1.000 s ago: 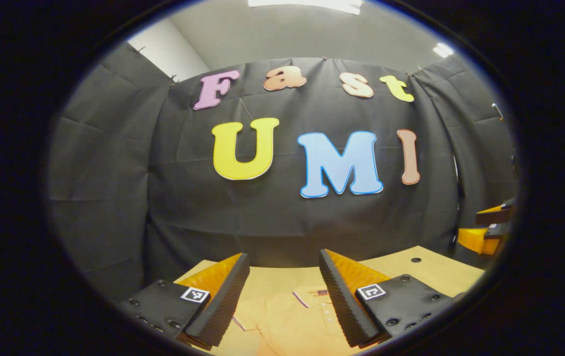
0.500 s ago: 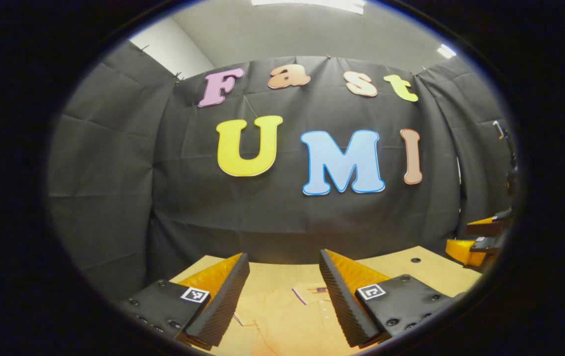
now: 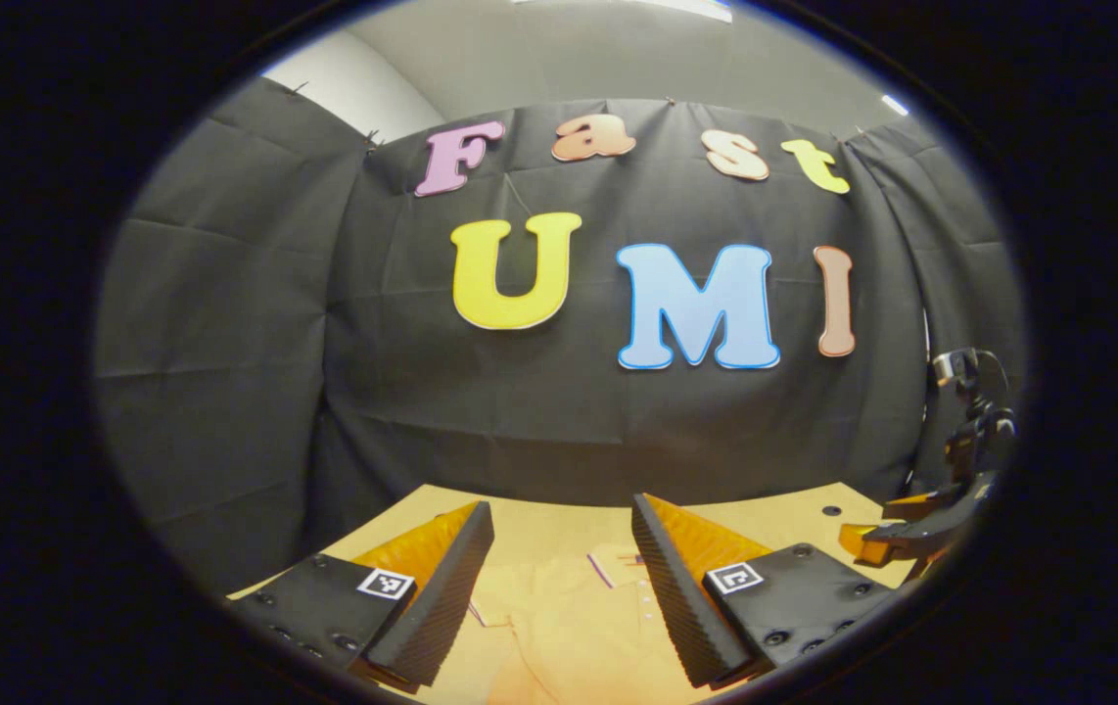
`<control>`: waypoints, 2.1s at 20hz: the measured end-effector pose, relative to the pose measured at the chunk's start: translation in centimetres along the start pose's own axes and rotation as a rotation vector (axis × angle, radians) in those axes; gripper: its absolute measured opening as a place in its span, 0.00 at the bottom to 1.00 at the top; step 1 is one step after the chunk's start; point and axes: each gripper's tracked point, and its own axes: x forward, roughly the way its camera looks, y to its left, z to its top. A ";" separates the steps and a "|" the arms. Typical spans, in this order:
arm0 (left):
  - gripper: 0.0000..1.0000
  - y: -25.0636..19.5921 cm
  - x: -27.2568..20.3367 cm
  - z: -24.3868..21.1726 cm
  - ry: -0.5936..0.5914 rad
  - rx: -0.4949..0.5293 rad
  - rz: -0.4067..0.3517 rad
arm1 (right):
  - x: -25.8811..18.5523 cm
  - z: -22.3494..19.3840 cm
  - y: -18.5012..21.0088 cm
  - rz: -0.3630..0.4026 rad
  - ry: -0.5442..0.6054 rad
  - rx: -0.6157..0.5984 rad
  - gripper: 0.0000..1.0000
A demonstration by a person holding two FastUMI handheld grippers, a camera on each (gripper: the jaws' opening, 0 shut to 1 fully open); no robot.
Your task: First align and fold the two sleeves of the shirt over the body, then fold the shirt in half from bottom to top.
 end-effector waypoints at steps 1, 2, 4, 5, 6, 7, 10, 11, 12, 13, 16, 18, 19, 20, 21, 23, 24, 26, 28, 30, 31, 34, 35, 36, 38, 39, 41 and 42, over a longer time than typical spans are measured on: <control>0.94 0.1 0.1 -0.1 0.006 0.000 0.008 | 0.8 -0.7 -0.1 -0.001 0.024 0.007 0.95; 0.94 0.3 0.0 -0.4 0.012 0.000 0.016 | 1.7 -1.5 -0.3 -0.004 0.050 0.013 0.96; 0.94 0.6 0.1 -0.8 0.025 -0.002 0.026 | 3.5 -3.0 -0.5 -0.008 0.102 0.022 0.96; 0.94 0.6 0.1 -0.9 0.030 -0.004 0.028 | 4.5 -3.6 -0.5 -0.007 0.123 0.026 0.96; 0.94 0.7 0.0 -1.1 0.034 -0.005 0.029 | 5.4 -4.3 -0.6 -0.009 0.144 0.029 0.94; 0.94 0.6 0.1 -1.4 0.040 -0.004 0.026 | 6.3 -5.0 -0.7 -0.014 0.167 0.033 0.94; 0.94 0.5 -0.2 -2.2 0.052 -0.009 0.018 | 8.8 -6.9 -0.9 -0.030 0.226 0.053 0.96; 0.94 0.6 -0.4 -2.4 0.056 -0.018 0.016 | 9.7 -7.5 -0.9 -0.033 0.248 0.064 0.94; 0.93 0.7 -0.5 -2.8 0.061 -0.028 0.013 | 10.5 -8.1 -0.7 -0.031 0.272 0.077 0.96; 0.94 0.8 -0.7 -3.1 0.068 -0.035 0.013 | 11.3 -8.7 -0.8 -0.035 0.296 0.087 0.96; 0.94 1.5 -1.0 -3.7 0.079 -0.045 0.024 | 12.9 -10.4 -1.0 -0.053 0.362 0.106 0.96; 0.93 1.9 -1.4 -3.6 0.077 -0.050 0.032 | 13.6 -11.1 -1.2 -0.064 0.389 0.130 0.96; 0.94 2.0 -1.5 -3.6 0.077 -0.049 0.037 | 13.8 -11.3 -1.6 -0.076 0.403 0.137 0.93; 0.94 2.1 -1.6 -3.5 0.076 -0.045 0.040 | 13.9 -11.6 -1.6 -0.077 0.413 0.150 0.90; 0.94 2.2 -1.7 -3.3 0.074 -0.040 0.045 | 13.8 -11.6 -1.4 -0.073 0.418 0.161 0.86; 0.93 2.3 -2.0 -3.3 0.073 -0.034 0.053 | 13.9 -11.5 -1.1 -0.067 0.413 0.158 0.84; 0.93 2.2 -2.2 -3.1 0.072 -0.035 0.056 | 14.1 -11.5 -0.9 -0.064 0.408 0.157 0.77; 0.94 1.7 -2.2 -2.5 0.069 -0.034 0.066 | 14.0 -11.6 -0.6 -0.060 0.416 0.171 0.55; 0.93 1.3 -2.5 -2.1 0.061 -0.026 0.078 | 13.9 -11.4 -0.7 -0.065 0.424 0.200 0.30; 0.93 0.6 -2.9 -1.9 0.051 -0.024 0.084 | 14.0 -11.3 0.0 -0.026 0.427 0.239 0.12; 0.94 0.2 -3.0 -2.2 0.059 -0.028 0.086 | 13.8 -11.1 -0.3 -0.030 0.423 0.250 0.08; 0.94 -0.7 -3.6 -2.0 0.057 -0.045 0.109 | 13.6 -9.2 0.0 0.006 0.347 0.217 0.03; 0.94 -0.6 -3.7 -2.3 0.063 -0.052 0.122 | 13.3 -8.5 0.1 0.022 0.330 0.196 0.03; 0.94 -0.6 -3.9 -2.4 0.065 -0.058 0.135 | 12.9 -7.7 0.5 0.044 0.310 0.183 0.03; 0.94 -0.6 -4.0 -2.3 0.052 -0.072 0.150 | 12.2 -6.3 1.3 0.092 0.280 0.160 0.03; 0.94 -0.5 -4.0 -2.2 0.049 -0.073 0.155 | 11.8 -5.6 1.6 0.107 0.265 0.147 0.03; 0.94 -0.2 -4.0 -2.4 0.041 -0.076 0.154 | 11.2 -4.4 2.5 0.129 0.236 0.120 0.03; 0.94 -0.1 -4.0 -2.4 0.039 -0.078 0.148 | 10.9 -4.0 3.0 0.136 0.222 0.099 0.02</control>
